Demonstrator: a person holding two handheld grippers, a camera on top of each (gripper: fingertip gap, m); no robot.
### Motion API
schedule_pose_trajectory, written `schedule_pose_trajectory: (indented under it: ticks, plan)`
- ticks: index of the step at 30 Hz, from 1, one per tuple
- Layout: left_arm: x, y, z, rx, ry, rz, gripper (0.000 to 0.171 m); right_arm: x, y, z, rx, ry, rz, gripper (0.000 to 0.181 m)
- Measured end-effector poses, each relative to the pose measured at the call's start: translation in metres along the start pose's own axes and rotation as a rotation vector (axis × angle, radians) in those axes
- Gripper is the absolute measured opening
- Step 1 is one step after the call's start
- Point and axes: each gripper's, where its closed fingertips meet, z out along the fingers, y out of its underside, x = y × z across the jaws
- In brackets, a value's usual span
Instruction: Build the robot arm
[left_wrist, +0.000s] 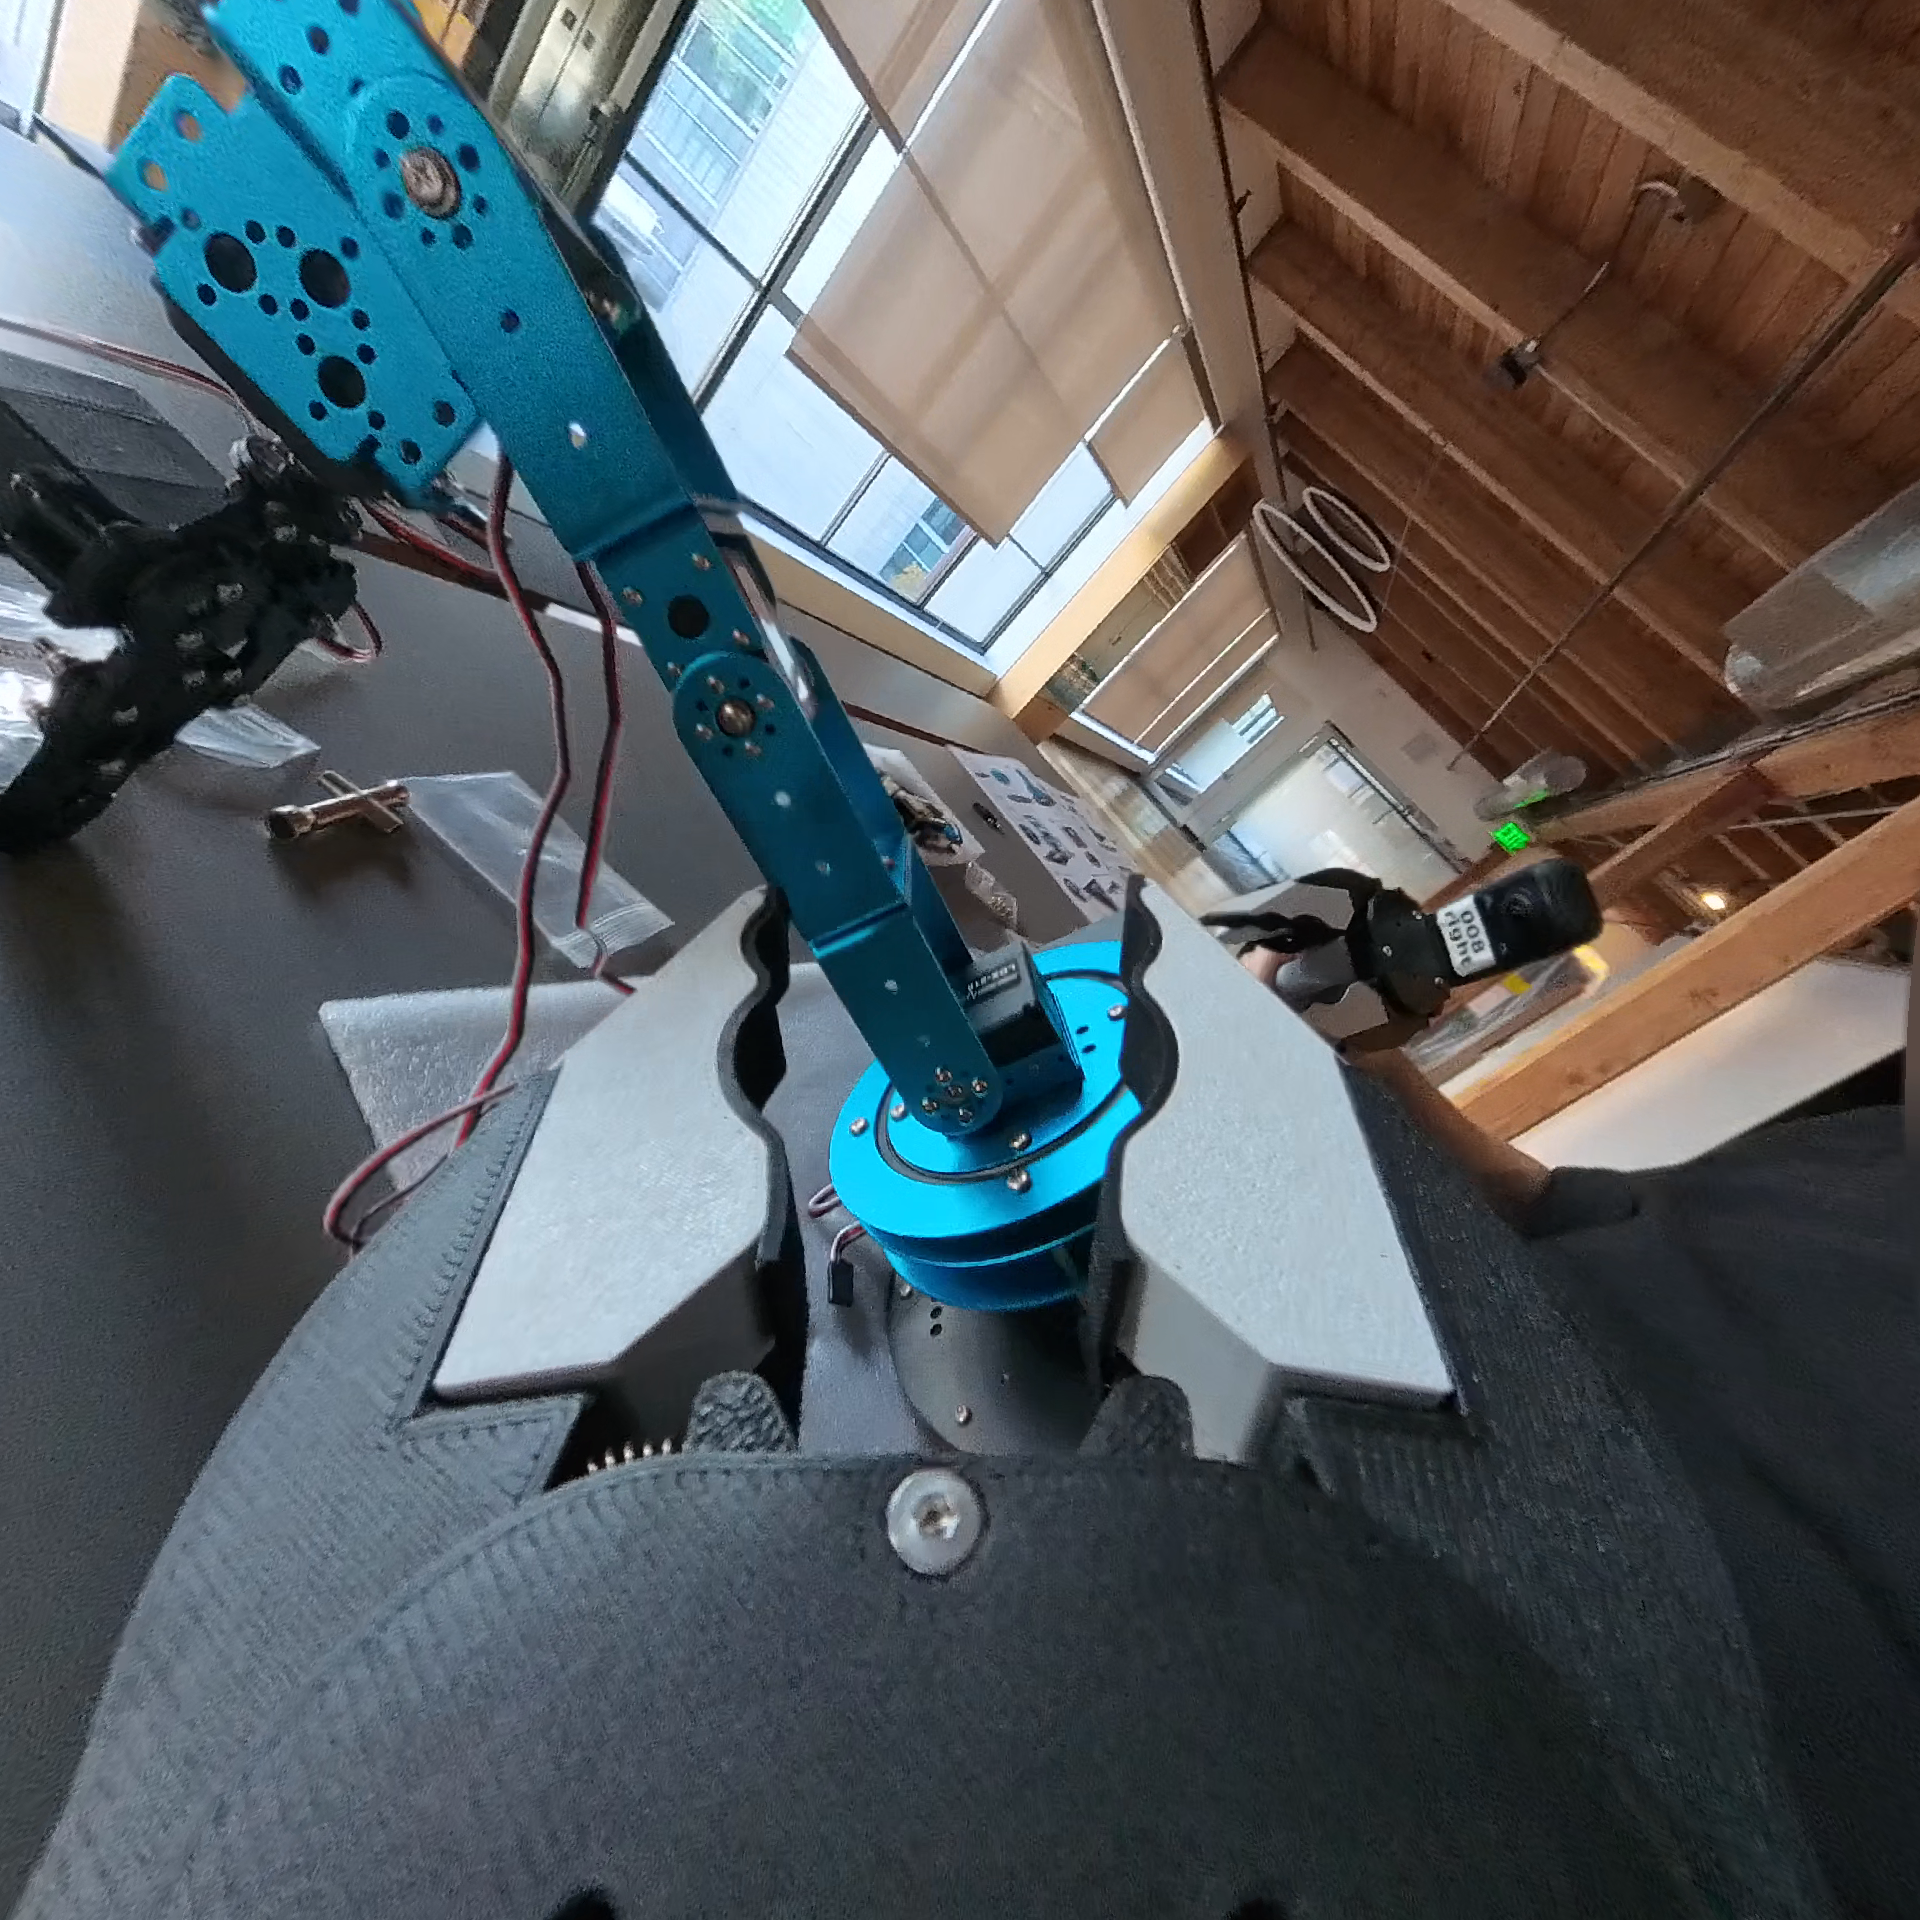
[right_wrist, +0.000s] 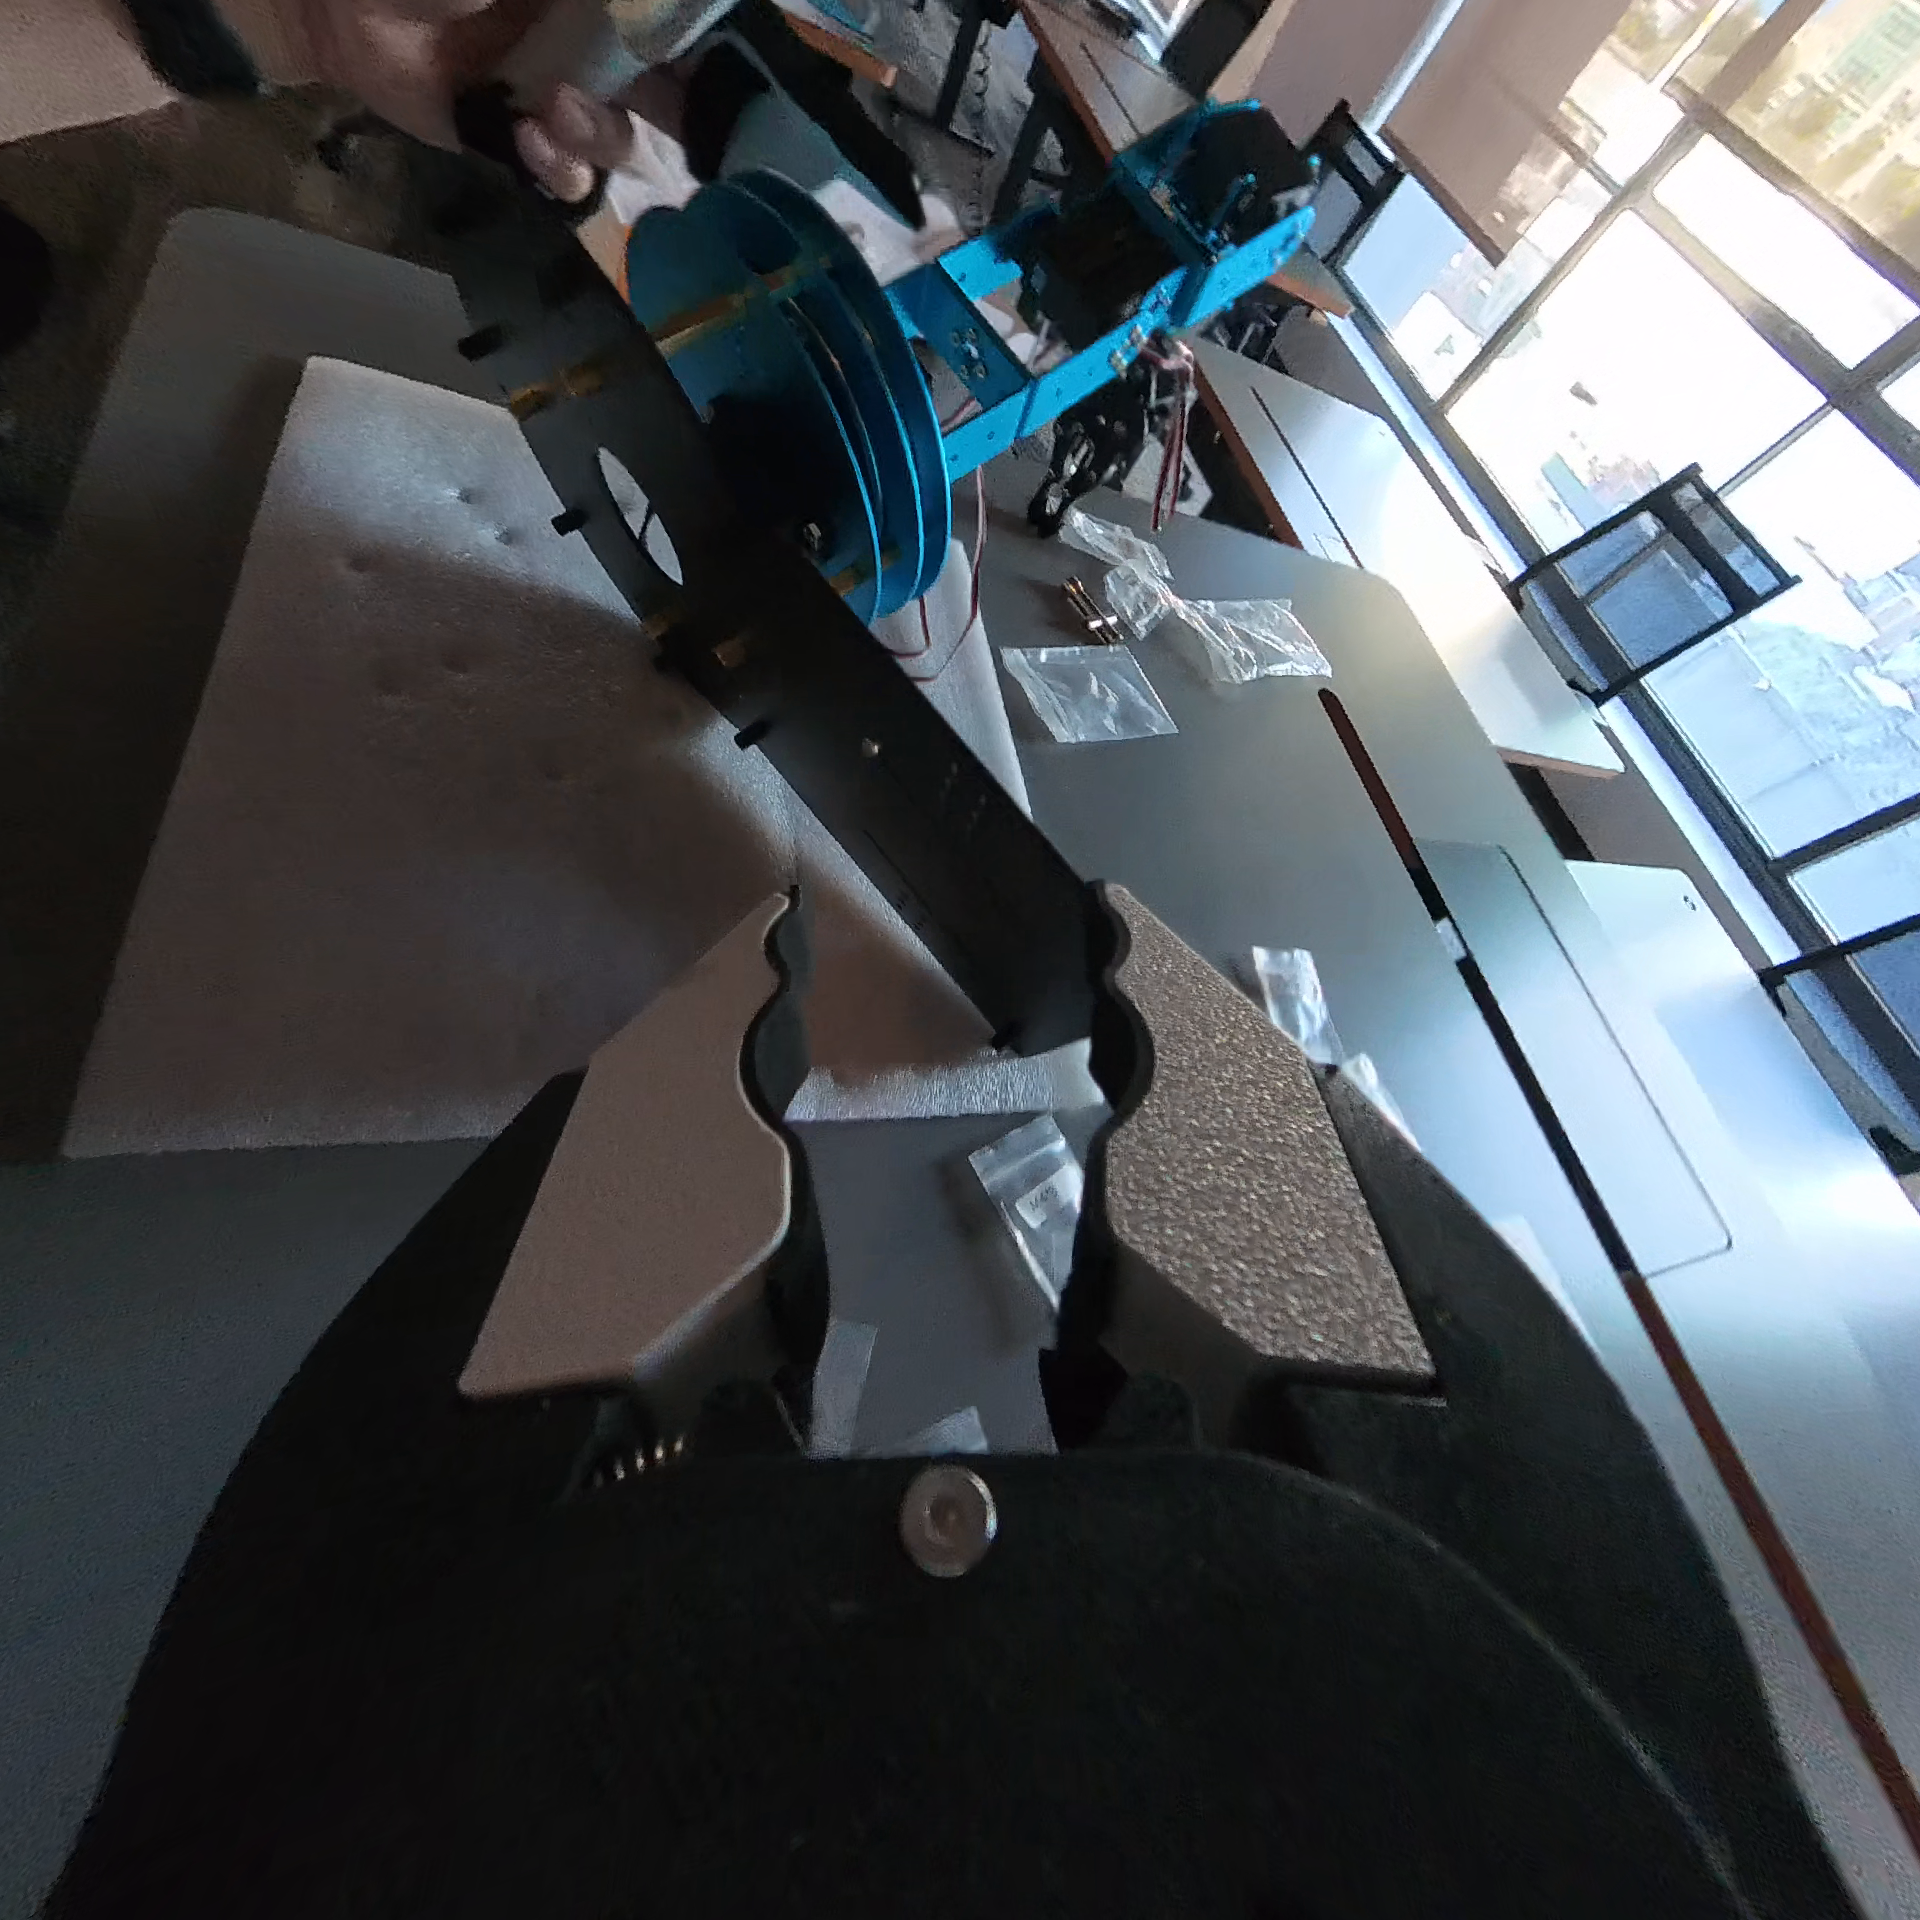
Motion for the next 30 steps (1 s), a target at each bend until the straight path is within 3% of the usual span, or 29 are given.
schedule_pose_trajectory:
  ticks: [11, 30]
  plan:
    - [0.003, 0.015, -0.014, 0.053, -0.083, 0.114, 0.060, 0.000, 0.028, -0.018, -0.019, 0.070, 0.197, 0.051]
    - [0.032, 0.001, -0.032, 0.078, -0.159, 0.310, 0.054, 0.004, 0.072, -0.044, -0.135, 0.176, 0.435, 0.043]
